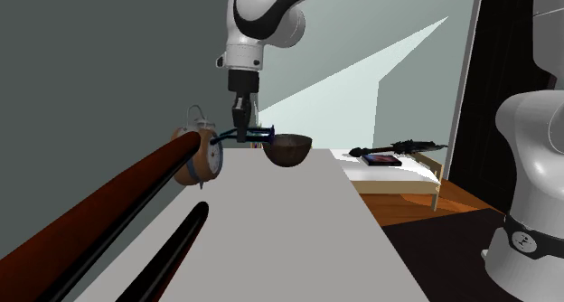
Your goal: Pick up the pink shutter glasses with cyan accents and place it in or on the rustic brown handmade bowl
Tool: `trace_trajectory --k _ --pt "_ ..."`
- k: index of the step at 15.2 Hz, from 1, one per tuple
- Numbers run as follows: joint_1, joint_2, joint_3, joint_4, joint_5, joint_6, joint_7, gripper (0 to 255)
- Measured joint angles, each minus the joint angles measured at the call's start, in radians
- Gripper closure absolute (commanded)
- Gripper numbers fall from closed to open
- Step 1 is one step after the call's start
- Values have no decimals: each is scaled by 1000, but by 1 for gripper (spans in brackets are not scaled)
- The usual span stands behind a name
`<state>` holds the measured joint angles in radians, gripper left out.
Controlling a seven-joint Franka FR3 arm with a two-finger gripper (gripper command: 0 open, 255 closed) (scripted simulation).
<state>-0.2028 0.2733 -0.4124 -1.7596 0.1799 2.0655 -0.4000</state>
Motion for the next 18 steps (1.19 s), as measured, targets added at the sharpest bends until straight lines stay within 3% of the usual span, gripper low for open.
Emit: trace_trajectory --k 9,18 --pt "-2 -33 -9 67 -19 -97 8 255" --pt "-90 -134 -80 -41 -43 -94 -150 255"
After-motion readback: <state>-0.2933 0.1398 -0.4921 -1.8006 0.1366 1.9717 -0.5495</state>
